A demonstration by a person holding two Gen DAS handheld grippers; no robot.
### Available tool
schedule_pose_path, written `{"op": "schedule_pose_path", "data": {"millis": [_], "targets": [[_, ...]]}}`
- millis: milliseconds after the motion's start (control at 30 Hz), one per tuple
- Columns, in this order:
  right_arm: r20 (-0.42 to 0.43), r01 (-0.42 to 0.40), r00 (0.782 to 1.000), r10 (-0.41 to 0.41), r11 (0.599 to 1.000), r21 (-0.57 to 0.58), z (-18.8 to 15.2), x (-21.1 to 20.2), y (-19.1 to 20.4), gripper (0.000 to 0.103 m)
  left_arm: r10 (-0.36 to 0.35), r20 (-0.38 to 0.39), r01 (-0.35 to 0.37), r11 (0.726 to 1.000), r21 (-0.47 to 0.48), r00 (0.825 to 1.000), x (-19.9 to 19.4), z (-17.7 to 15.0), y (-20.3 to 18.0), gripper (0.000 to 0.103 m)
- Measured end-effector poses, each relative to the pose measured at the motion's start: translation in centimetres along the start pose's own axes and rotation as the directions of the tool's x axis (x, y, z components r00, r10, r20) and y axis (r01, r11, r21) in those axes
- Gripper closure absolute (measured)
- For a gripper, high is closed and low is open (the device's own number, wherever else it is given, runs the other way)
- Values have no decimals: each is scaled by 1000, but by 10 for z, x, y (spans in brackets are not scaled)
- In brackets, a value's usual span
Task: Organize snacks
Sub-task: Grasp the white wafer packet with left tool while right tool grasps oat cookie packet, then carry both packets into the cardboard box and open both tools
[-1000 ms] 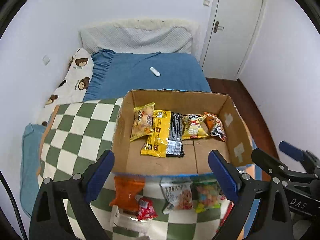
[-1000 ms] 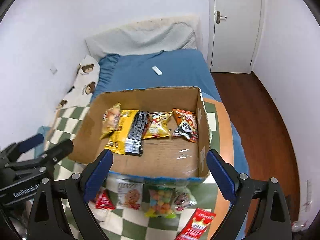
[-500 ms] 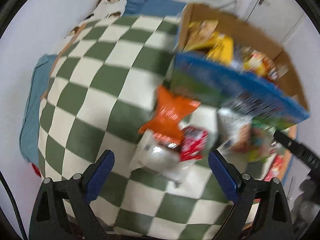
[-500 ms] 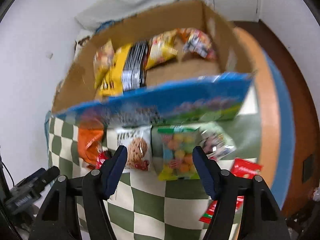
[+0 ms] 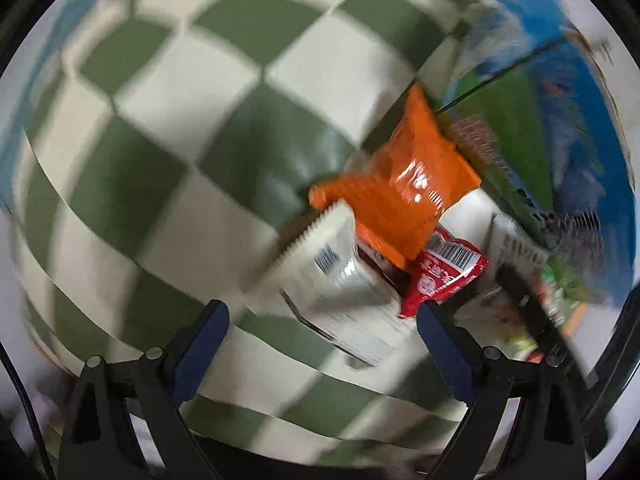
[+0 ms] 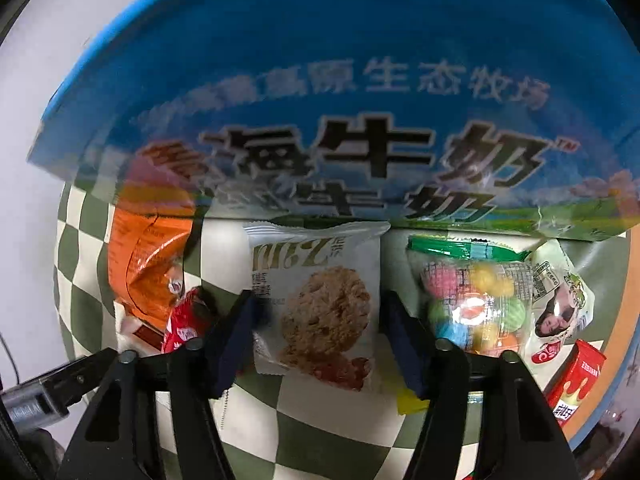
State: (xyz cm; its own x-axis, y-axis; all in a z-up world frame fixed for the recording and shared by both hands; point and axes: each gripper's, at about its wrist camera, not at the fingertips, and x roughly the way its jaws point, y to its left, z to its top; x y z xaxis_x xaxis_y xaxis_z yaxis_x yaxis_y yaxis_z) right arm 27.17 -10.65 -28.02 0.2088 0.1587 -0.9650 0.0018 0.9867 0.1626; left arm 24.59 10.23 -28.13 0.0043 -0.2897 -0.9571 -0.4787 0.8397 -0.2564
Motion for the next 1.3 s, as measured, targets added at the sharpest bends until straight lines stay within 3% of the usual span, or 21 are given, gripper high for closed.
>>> {"op": "schedule_pose_path", "data": {"millis": [167,233,300,367,400,467,533,567,600,667,733,833,900,967,1033,1100,1233,1300], "targets": [[-31,32,999,-34,997,-64,-25,-2,6,43,-115,-31,106,972,-210,993,30,6,17,9],[-45,37,998,-40,996,-80,-38,-3,7,43,-94,-2,92,977,-192,996,35,6,14,22],[-62,38,997,-43,995,-89,-49,-4,7,43,-16,4,16,998,-62,1000,38,2,2,35],[-79,33,996,-40,995,-91,-58,-5,6,44,66,33,-69,991,113,997,38,-9,-13,36],[-90,31,995,-39,995,-94,-64,-7,5,44,106,44,-112,975,192,993,38,-16,-20,36],[-107,27,994,-38,995,-99,-75,-8,4,44,181,55,-189,917,351,982,43,-30,-31,36],[-127,19,991,-31,995,-97,-85,-8,1,44,246,14,-222,845,487,969,57,-44,-40,36],[-130,13,991,-25,996,-92,-90,-7,-1,44,260,-3,-224,836,501,966,61,-47,-40,34],[-128,12,992,-22,997,-80,-94,-6,-4,43,259,-15,-218,844,490,966,64,-48,-38,34],[-123,15,992,-21,998,-57,-97,-1,-7,42,221,-38,-187,893,410,974,66,-48,-26,34],[-120,24,992,-31,998,-55,-99,2,-7,41,191,-48,-168,938,304,980,64,-48,-12,34],[-104,25,994,-30,998,-50,-101,1,-7,44,114,-32,-108,983,150,993,58,-54,8,34],[-90,24,996,-24,1000,-2,-97,-3,-7,46,105,4,-104,983,153,994,57,-60,9,36],[-100,22,995,-19,999,23,-105,-3,-8,46,154,36,-158,947,279,987,60,-71,-8,44],[-123,12,992,-8,999,34,-114,-4,-11,46,179,66,-191,909,370,982,60,-75,-20,44],[-135,4,991,2,999,41,-120,-1,-12,45,190,42,-190,892,410,981,66,-78,-25,43],[-154,19,988,-15,1000,21,-123,9,-10,41,158,7,-151,930,334,987,72,-78,-20,42],[-158,37,987,-37,999,-2,-125,13,-5,40,159,23,-158,934,321,987,69,-81,-15,46]]}}
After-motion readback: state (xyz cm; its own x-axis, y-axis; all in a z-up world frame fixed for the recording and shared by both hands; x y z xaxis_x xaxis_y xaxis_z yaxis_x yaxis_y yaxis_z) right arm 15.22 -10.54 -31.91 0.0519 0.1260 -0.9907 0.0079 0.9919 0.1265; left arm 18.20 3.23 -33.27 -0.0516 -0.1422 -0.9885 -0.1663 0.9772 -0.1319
